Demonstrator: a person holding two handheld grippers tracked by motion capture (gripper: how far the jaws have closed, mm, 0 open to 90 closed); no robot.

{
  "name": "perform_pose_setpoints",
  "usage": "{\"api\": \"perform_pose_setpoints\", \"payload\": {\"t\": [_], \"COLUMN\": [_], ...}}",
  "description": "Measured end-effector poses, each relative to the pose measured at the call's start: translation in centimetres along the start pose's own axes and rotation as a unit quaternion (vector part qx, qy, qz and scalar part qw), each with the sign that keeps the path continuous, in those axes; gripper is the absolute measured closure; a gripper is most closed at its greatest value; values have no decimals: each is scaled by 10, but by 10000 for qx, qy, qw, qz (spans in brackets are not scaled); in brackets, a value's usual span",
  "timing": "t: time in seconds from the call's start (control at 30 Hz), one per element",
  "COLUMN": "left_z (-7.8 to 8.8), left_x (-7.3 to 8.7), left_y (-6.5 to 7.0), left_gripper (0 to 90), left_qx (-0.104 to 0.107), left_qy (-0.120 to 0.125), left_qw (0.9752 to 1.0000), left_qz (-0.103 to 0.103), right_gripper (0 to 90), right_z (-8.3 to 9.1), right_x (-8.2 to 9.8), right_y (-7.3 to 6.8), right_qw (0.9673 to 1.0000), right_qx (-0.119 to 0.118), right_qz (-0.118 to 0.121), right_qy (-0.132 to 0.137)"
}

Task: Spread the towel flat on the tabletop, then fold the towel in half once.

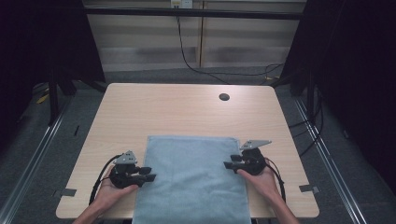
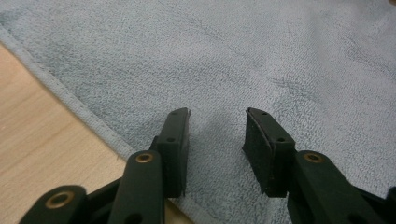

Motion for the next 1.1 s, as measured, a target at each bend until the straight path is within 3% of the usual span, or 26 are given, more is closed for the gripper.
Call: {"api": "perform_pose_setpoints", "payload": {"t": [0.03, 0.1, 0.2, 0.37, 0.47, 0.57, 0.73, 0.8, 0.83, 0.87, 0.9, 0.97, 1.0, 1.07, 1.1], "left_z": [0, 0, 0, 0, 0, -2, 3, 4, 4, 4, 3, 1, -1, -3, -7], "left_x": [0, 0, 0, 0, -1, -4, -29, -40, -48, -48, -57, -60, -69, -74, -80], "left_y": [0, 0, 0, 0, 0, 0, -5, -11, -21, -21, -32, -38, -51, -57, -67], "left_gripper": [597, 597, 591, 591, 558, 530, 496, 466, 463, 454, 454, 449, 442, 440, 438], "left_qx": [3, -10, -1, -15, 12, 47, 8, -78, -195, -195, -283, -408, -612, -679, -734], "left_qy": [6, -2, -8, -13, -22, -15, 309, 462, 458, 458, 592, 529, 663, 711, 696], "left_qw": [10000, 10000, 10000, 10000, 10000, 10000, 9994, 9986, 9983, 9983, 9970, 9968, 9949, 9941, 9933], "left_qz": [1, 9, -21, -14, -5, 42, 176, 249, 296, 296, 416, 443, 441, 465, 560], "right_gripper": [515, 505, 489, 457, 442, 432, 439, 458, 466, 476, 486, 506, 592, 679, 700], "right_z": [-4, -8, -17, -28, -33, -32, -35, -37, -38, -38, -38, -38, -38, -38, -38], "right_x": [-6, -12, -20, -23, -16, -14, -14, -14, -15, -14, -14, -14, -15, -16, -16], "right_y": [18, 35, 51, 66, 68, 69, 67, 64, 63, 62, 61, 61, 59, 57, 56], "right_qw": [9998, 9993, 9986, 9977, 9971, 9970, 9965, 9940, 9941, 9939, 9938, 9940, 9942, 9943, 9944], "right_qx": [84, 275, 434, 617, 745, 755, 804, 989, 990, 1002, 1022, 1010, 957, 933, 926], "right_qz": [-186, -201, -221, -234, -119, -100, 77, 298, 311, 326, 325, 313, 400, 449, 427], "right_qy": [78, 172, 201, 154, -62, -102, -205, -353, -328, -328, -299, -279, -268, -265, -260]}}
Point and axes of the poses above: each handheld gripper's, and its own axes: z roughly backward along the jaws, x roughly out of its underside, y roughly to its right, the point moved 8 cm from there along -z, roughly forward along the jaws, and after that the axes turned 14 degrees about z, right-handed, at the moved point
